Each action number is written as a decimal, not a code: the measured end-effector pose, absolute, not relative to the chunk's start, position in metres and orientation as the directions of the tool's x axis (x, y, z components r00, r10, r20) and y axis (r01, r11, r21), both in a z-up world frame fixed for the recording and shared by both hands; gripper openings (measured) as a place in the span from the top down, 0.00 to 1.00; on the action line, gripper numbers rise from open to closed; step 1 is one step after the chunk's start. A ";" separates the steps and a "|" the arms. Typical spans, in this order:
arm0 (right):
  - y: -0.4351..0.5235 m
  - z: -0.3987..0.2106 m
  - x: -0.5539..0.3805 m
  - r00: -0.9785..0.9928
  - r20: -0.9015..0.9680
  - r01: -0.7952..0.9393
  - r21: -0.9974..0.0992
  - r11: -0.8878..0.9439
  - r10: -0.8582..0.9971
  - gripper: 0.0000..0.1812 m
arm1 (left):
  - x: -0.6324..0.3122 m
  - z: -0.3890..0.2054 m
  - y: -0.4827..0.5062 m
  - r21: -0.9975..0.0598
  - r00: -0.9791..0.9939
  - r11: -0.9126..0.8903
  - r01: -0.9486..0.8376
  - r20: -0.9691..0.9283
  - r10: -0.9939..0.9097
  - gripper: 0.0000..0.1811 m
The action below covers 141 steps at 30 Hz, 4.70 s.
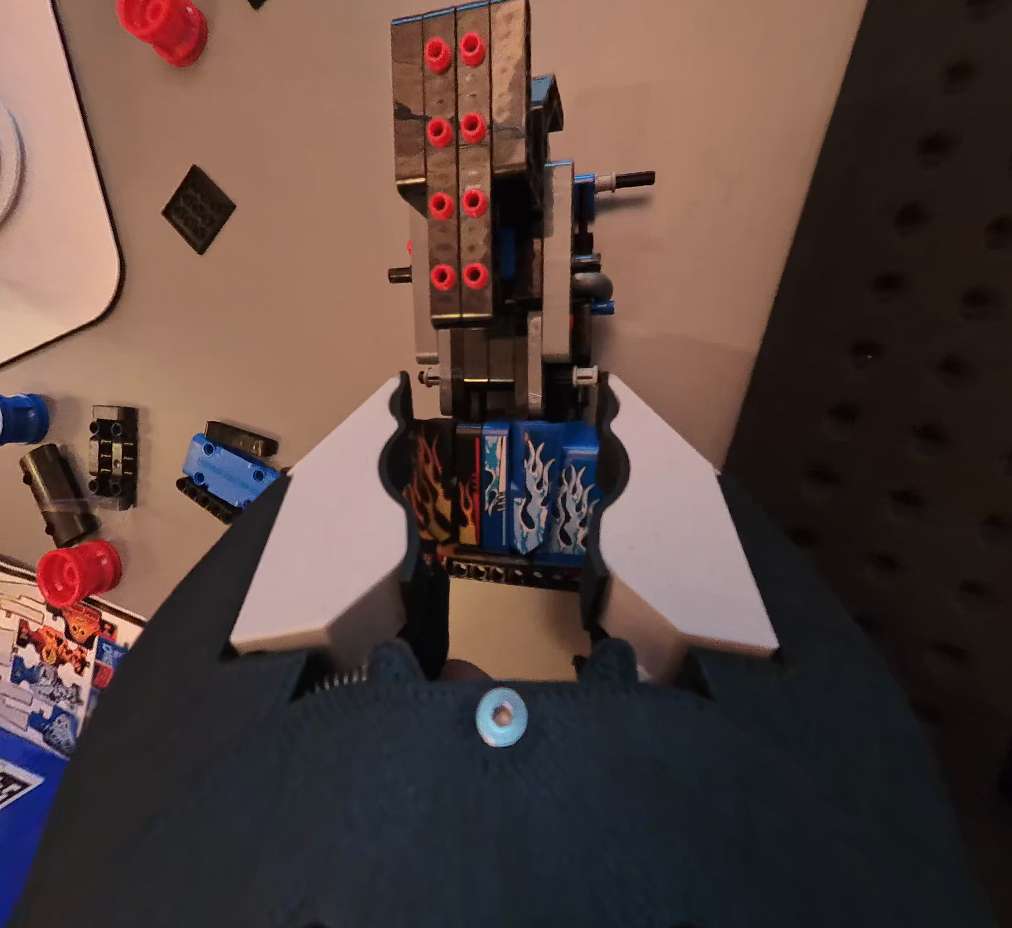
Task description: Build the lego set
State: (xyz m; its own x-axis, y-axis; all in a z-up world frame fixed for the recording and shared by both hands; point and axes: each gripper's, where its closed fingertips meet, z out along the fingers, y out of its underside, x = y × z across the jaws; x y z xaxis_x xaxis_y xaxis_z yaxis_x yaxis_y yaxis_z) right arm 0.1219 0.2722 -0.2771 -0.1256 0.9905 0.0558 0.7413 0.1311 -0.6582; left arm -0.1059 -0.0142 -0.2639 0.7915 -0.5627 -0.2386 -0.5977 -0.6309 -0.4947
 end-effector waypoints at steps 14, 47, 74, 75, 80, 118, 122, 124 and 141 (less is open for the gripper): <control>0.272 -0.284 0.116 -0.144 0.037 0.746 -0.653 0.133 0.989 1.00 | -0.146 -0.262 0.008 -0.513 0.857 -0.686 -0.516 -0.304 -0.417 0.66; 0.202 -0.150 0.061 -0.230 -0.231 0.350 -0.926 -0.141 0.945 1.00 | -0.036 -0.162 0.083 -0.673 0.682 -0.190 -0.714 -0.609 -0.405 0.64; 0.193 -0.197 0.044 -0.207 -0.102 0.547 -0.837 0.028 0.973 0.97 | -0.017 -0.226 0.117 -0.707 0.707 -0.200 -0.678 -0.554 -0.439 0.65; 0.182 -0.189 0.034 -0.225 -0.125 0.514 -0.858 0.009 0.966 0.97 | -0.019 -0.223 0.118 -0.714 0.715 -0.195 -0.673 -0.561 -0.417 0.65; 0.143 -0.171 -0.004 -0.280 -0.223 0.407 -0.909 -0.095 0.934 0.97 | -0.030 -0.211 0.121 -0.727 0.740 -0.190 -0.660 -0.585 -0.331 0.65; 0.221 -0.189 0.057 0.005 -0.240 0.344 -0.911 -0.227 0.971 0.97 | -0.030 -0.252 0.125 -0.697 0.757 -0.336 -0.633 -0.467 -0.457 0.78; 0.243 -0.194 0.079 0.086 -0.214 0.335 -0.914 -0.230 0.973 0.97 | -0.012 -0.249 0.129 -0.688 0.724 -0.311 -0.656 -0.455 -0.519 0.81; 0.248 -0.197 0.087 0.103 -0.211 0.334 -0.913 -0.233 0.972 0.97 | -0.001 -0.245 0.135 -0.678 0.701 -0.293 -0.674 -0.462 -0.544 0.83; 0.286 -0.226 0.139 0.178 -0.187 0.317 -0.918 -0.236 0.966 0.97 | 0.102 -0.256 0.196 -0.631 0.466 -0.129 -0.765 -0.404 -0.787 0.89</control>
State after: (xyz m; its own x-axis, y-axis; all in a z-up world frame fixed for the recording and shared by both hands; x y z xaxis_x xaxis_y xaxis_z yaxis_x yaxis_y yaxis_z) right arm 0.1386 0.2865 -0.2261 0.1775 0.9663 -0.1866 0.3175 -0.2357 -0.9185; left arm 0.1022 0.1964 -0.2561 0.4665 -0.7867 -0.4044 -0.7648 -0.1290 -0.6313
